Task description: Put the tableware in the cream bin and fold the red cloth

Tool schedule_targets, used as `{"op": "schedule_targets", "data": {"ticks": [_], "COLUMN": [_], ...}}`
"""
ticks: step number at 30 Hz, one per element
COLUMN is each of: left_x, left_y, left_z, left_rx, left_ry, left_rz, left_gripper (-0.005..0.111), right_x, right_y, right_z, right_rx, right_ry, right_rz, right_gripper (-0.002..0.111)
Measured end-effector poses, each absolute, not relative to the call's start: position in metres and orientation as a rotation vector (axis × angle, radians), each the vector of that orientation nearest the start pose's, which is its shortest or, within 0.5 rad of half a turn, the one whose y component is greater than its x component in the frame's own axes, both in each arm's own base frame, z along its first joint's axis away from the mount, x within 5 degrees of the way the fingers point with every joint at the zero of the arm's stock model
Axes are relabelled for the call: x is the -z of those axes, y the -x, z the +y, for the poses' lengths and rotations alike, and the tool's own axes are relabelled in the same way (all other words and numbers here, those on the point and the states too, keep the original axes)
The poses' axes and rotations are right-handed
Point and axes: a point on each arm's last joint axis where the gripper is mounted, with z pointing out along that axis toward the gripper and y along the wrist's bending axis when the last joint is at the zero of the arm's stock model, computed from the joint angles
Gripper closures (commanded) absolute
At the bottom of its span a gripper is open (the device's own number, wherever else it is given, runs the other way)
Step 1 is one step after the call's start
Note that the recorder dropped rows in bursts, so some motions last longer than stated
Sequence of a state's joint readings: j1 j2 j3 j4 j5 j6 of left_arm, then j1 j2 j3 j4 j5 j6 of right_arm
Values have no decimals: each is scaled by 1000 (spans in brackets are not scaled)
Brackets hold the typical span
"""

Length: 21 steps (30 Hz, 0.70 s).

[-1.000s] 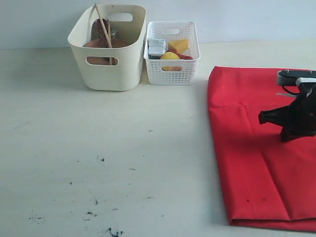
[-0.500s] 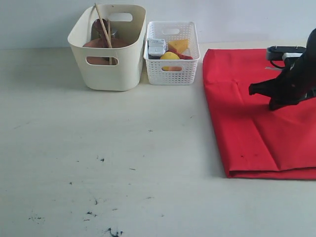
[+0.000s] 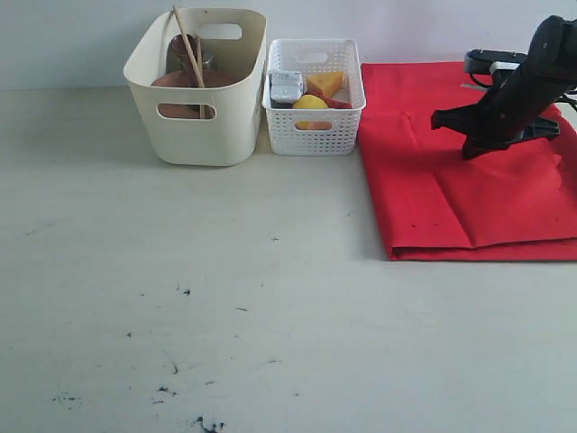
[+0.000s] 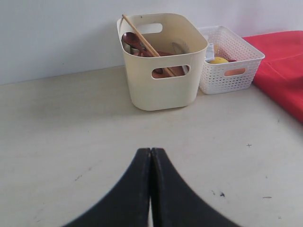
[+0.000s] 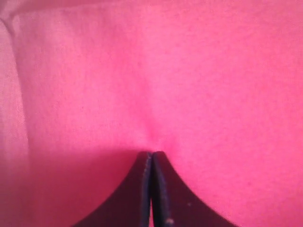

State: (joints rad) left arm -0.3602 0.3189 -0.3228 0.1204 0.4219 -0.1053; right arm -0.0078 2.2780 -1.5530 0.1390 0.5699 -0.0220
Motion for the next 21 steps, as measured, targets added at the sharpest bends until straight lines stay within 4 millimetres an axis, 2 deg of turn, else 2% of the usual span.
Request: {"op": "schedule_targets", "data": {"ticks": [9, 15, 18, 21], "left_x": [-264, -264, -264, -264], "left_y": [-74, -74, -74, -74], "left_z": [-23, -23, -23, -23], "left_rx": [195, 195, 195, 195], "left_ry": [-312, -312, -312, -312], "left_rz": [1877, 1877, 1877, 1877], "left_gripper": [107, 107, 107, 107], "right_x": [-95, -104, -132, -201], "right_y": [-500, -504, -498, -491], "right_z": [4, 6, 8, 8], "right_rx": [-143, -174, -195, -199], "right_ry": [-96, -99, -99, -87], "right_rz": [2762, 2808, 2814, 2691], "right_gripper": [108, 108, 108, 108]}}
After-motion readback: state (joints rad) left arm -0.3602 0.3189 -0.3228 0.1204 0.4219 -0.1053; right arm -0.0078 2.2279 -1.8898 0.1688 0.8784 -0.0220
